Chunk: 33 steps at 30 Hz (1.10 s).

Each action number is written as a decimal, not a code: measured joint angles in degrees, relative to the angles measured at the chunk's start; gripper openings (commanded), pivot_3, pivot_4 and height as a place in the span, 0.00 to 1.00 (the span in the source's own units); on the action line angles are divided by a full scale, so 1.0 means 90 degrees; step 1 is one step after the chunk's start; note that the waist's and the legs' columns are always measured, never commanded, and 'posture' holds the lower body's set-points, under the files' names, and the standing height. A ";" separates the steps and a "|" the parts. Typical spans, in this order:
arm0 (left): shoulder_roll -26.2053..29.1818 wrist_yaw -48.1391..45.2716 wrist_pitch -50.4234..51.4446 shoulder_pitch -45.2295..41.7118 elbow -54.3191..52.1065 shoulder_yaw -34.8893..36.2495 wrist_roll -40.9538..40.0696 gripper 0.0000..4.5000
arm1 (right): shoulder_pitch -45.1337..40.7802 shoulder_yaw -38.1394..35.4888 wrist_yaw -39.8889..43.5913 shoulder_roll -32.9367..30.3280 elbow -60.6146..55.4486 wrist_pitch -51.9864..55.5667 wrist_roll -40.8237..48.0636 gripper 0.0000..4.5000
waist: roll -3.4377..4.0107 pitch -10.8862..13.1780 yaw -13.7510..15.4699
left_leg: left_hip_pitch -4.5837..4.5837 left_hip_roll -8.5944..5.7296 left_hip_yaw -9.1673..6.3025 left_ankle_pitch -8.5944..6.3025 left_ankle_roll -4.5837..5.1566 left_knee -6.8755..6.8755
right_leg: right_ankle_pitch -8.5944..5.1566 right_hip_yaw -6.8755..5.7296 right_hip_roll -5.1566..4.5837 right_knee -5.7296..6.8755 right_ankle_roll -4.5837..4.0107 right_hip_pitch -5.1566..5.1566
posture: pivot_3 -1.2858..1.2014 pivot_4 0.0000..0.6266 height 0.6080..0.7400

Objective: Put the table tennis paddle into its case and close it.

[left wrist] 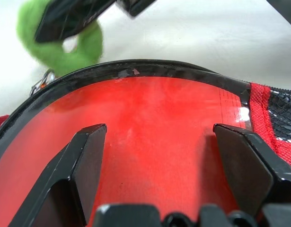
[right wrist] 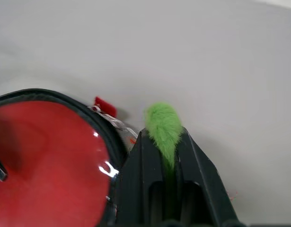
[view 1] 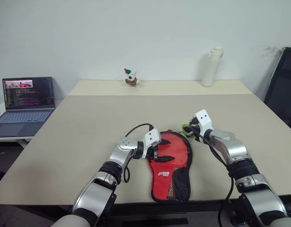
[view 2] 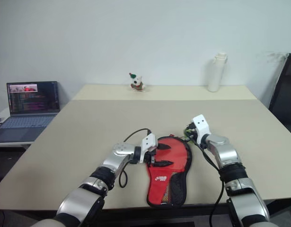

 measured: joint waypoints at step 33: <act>-0.0304 0.0192 -0.0141 -0.0116 0.0468 0.0011 0.0048 0.87 | 0.6072 -0.2079 0.1534 -0.2972 -0.8399 0.4537 0.4345 0.01 | 0.0032 -0.0055 0.0189 | 0.0029 -0.0009 -0.0026 -0.0003 -0.0003 -0.0004 | -0.0029 -0.0041 -0.0012 -0.0035 0.0027 0.0060 | 0.52 0.24 1.00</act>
